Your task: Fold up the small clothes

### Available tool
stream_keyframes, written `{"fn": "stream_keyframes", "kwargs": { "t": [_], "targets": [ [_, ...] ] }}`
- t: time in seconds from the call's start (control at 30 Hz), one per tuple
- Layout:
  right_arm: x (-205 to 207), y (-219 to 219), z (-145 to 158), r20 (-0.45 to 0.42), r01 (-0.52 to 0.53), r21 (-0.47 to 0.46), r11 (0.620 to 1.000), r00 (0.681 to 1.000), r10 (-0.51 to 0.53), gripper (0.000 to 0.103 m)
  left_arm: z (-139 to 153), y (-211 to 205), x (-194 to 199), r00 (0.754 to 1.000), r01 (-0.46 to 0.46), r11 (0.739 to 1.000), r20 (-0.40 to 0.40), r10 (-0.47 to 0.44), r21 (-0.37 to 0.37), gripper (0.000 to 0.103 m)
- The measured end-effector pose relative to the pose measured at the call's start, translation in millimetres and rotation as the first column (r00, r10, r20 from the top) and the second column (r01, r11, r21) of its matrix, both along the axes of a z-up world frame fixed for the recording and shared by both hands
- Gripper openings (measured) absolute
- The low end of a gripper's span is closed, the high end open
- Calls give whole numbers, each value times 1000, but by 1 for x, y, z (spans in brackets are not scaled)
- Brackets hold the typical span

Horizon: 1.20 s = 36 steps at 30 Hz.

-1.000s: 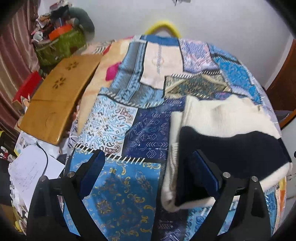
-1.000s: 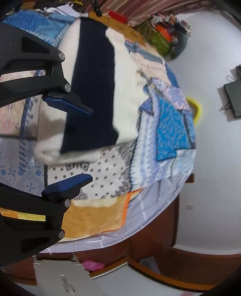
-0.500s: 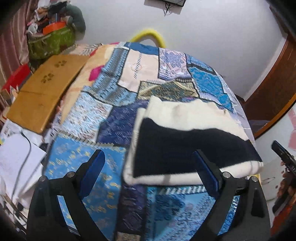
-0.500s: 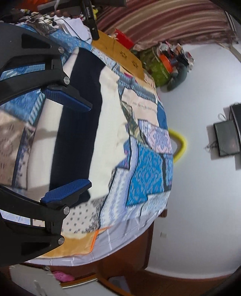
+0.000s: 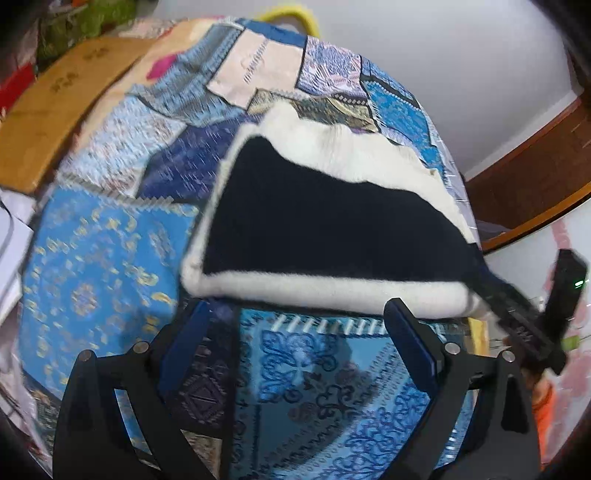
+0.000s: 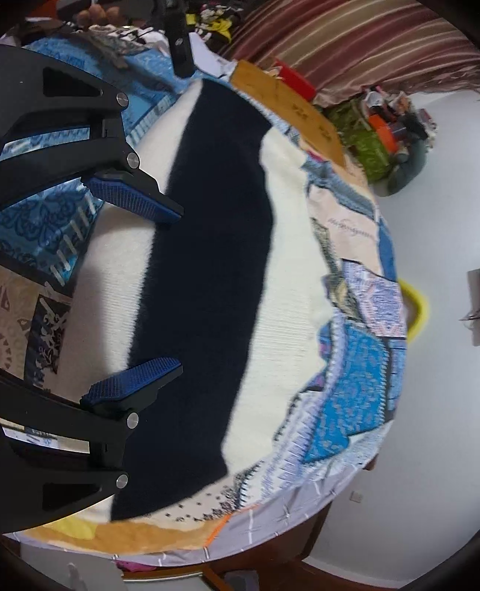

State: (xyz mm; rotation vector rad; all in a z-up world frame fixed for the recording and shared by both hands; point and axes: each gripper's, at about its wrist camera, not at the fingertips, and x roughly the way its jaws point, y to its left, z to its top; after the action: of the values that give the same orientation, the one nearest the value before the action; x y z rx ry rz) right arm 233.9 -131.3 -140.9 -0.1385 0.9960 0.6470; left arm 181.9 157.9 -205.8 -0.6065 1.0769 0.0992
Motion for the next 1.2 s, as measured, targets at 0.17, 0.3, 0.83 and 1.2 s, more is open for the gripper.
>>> {"fn": "stream_keyframes", "kwargs": {
  "t": [0.17, 0.3, 0.83, 1.2],
  "targets": [
    [-5, 0, -4, 7, -3, 4, 1000, 1000, 3, 77, -10, 0, 8, 1000, 3, 991, -4, -3, -132, 96],
    [-6, 1, -7, -2, -9, 4, 1000, 1000, 9, 78, -20, -1, 17, 1000, -5, 973, -6, 4, -229, 96],
    [-4, 0, -11, -19, -13, 24, 1000, 1000, 13, 79, -49, 27, 60, 986, -166, 909, -38, 164, -384, 81],
    [-6, 0, 0, -17, -24, 11, 1000, 1000, 24, 79, -41, 46, 66, 974, -218, 939, -8, 225, -265, 26]
  ]
}}
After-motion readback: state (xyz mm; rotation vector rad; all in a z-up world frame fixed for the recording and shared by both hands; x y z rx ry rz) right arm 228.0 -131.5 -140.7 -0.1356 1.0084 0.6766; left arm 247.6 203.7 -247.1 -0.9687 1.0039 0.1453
